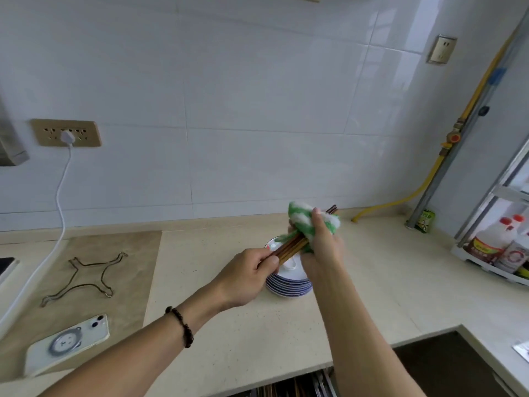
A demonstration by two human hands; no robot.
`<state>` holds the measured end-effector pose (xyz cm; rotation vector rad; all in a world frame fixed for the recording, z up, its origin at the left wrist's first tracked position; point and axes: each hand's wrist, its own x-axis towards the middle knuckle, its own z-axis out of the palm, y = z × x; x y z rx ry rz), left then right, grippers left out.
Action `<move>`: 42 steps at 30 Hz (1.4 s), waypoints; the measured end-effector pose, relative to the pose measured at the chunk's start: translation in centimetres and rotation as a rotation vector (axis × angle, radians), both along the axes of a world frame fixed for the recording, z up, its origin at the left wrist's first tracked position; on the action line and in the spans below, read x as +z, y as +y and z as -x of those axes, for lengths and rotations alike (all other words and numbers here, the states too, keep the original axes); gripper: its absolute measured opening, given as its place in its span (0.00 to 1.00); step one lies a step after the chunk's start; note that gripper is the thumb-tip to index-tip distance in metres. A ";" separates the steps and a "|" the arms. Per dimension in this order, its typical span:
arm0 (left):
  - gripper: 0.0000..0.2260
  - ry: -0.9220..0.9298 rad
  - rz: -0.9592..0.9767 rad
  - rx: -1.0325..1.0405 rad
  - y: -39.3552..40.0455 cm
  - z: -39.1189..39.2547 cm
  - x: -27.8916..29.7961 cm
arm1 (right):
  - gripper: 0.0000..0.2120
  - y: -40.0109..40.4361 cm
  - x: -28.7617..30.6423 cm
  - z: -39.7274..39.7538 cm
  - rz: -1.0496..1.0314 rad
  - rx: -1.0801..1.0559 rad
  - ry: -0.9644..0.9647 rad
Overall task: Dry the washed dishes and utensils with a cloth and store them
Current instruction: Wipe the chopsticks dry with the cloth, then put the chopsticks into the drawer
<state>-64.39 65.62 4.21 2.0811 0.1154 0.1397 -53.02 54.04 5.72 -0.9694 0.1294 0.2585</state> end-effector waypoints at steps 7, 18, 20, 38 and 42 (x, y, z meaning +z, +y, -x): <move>0.14 -0.041 -0.115 0.056 -1.4 -0.2 0.7 | 0.10 0.7 -1.5 1.8 -0.031 0.048 -0.022; 0.16 -0.059 -0.163 0.113 -6.4 1.6 0.4 | 0.07 -4.4 -0.6 1.6 -0.098 -0.083 0.005; 0.16 -0.044 -0.117 0.116 -8.4 1.9 0.2 | 0.07 -5.8 -1.6 2.8 -0.084 -0.002 -0.021; 0.16 0.136 -0.068 0.105 -20.9 3.7 -3.3 | 0.09 -18.5 -6.6 2.8 -0.187 -0.129 0.090; 0.17 0.152 -0.069 0.129 -22.2 2.7 -3.3 | 0.10 -18.5 -8.2 5.8 -0.067 0.025 0.072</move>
